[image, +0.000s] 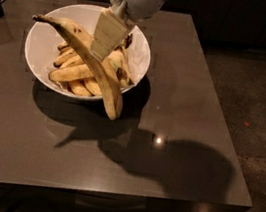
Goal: Pick banana from white bowl
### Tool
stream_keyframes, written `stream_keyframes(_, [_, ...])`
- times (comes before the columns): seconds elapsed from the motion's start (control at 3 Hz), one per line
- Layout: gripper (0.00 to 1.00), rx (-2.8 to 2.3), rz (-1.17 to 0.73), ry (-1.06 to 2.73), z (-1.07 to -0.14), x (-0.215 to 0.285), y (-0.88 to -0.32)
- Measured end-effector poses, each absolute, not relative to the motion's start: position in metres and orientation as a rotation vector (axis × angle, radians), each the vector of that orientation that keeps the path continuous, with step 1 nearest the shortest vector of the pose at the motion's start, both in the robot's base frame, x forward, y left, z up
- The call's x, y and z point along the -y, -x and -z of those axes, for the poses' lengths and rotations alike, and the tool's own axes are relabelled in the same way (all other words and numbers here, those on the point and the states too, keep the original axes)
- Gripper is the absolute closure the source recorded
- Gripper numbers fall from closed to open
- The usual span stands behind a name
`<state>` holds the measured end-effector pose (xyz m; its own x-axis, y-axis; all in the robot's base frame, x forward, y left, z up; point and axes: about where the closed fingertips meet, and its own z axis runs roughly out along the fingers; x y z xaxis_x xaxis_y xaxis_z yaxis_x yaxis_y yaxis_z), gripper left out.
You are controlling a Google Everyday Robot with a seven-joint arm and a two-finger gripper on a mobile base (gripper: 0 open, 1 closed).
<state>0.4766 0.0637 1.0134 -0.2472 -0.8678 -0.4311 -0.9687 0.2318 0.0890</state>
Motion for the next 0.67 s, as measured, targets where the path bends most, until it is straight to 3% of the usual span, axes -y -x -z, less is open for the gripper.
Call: stream_keyframes(0.67, [1.00,-2.203,-0.475,1.749,-1.023,-0.058,-0.451])
